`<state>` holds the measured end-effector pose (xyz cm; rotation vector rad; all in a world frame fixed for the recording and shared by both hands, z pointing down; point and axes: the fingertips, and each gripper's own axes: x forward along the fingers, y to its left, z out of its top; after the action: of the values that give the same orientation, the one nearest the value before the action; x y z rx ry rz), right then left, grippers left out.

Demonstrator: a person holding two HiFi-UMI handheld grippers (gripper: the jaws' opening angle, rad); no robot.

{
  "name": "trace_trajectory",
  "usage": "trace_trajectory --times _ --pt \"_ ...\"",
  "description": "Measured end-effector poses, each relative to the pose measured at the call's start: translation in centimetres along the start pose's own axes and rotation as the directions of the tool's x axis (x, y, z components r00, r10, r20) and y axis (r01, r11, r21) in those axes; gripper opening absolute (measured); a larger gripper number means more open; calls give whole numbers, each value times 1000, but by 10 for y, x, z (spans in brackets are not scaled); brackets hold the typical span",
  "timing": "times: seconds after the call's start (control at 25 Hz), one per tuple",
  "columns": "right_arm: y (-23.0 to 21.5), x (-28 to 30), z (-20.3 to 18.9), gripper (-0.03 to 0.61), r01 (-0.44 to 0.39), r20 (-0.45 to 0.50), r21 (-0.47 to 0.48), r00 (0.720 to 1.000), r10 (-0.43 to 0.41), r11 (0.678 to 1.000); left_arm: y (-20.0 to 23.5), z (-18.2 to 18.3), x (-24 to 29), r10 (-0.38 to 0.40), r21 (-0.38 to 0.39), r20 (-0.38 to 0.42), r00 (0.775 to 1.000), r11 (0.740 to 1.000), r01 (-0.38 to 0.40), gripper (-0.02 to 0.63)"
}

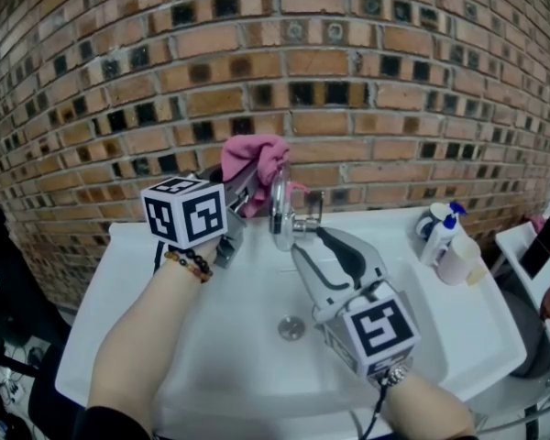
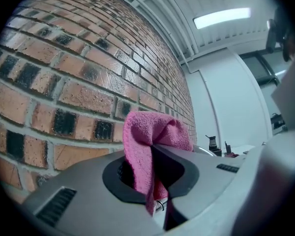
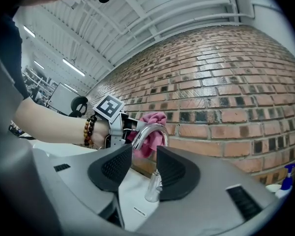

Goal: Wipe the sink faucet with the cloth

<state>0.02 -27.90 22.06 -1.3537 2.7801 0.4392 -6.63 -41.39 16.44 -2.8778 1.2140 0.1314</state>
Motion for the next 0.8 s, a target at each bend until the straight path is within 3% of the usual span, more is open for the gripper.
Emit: trace_trajectory --times 0.8 --pt "-7 1 -9 170 7 -19 7 1000 -7 1000 30 -45 33 45 15 -100 994 999 -44 31"
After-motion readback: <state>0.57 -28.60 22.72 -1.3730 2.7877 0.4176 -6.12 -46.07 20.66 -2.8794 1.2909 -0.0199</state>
